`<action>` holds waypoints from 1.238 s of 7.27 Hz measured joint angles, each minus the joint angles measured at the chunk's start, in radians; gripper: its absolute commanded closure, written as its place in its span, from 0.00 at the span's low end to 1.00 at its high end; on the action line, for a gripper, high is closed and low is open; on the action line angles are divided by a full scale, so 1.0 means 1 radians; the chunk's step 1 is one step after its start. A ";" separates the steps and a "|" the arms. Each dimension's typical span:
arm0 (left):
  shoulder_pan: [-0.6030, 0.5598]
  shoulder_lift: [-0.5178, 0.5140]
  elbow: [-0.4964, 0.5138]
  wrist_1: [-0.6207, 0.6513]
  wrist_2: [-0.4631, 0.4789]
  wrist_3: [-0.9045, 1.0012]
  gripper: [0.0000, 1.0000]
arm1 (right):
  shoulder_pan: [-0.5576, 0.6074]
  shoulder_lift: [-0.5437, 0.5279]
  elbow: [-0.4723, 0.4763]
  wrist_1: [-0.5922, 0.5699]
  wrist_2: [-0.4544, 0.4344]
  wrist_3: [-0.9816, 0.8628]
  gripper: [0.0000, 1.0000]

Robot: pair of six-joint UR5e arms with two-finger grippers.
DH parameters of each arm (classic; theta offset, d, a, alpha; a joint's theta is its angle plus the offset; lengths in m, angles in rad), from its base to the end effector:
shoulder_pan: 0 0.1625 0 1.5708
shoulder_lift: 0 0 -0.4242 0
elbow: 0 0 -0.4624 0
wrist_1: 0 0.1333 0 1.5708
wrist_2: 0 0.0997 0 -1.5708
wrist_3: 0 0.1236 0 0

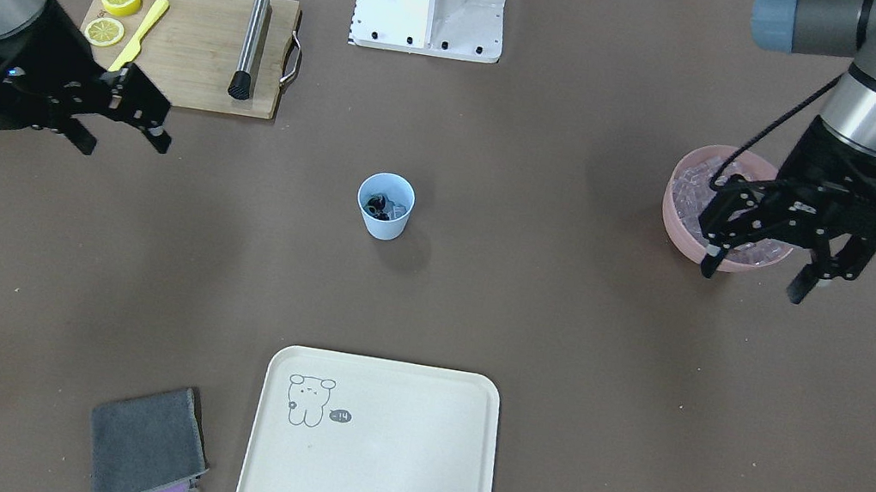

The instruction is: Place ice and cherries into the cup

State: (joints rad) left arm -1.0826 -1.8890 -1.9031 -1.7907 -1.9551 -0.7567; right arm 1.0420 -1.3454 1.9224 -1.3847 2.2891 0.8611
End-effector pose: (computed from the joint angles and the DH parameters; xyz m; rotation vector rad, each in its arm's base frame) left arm 0.2293 -0.6171 0.2830 0.4881 0.7924 -0.0816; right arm -0.2673 -0.5604 0.3221 0.1228 -0.9879 0.0305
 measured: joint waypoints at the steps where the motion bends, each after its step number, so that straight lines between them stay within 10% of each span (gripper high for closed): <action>1: -0.056 0.046 0.025 -0.004 -0.005 0.073 0.03 | 0.052 -0.070 -0.010 -0.002 0.005 -0.116 0.00; 6: -0.490 0.276 0.100 0.141 -0.296 0.718 0.03 | 0.489 -0.247 -0.064 -0.468 0.021 -0.993 0.00; 9: -0.581 0.351 0.195 0.190 -0.322 0.820 0.03 | 0.595 -0.314 -0.100 -0.519 0.019 -1.134 0.00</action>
State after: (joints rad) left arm -1.6639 -1.5376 -1.7084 -1.6005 -2.2773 0.0631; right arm 1.6366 -1.6599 1.8224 -1.9040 2.3085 -0.2731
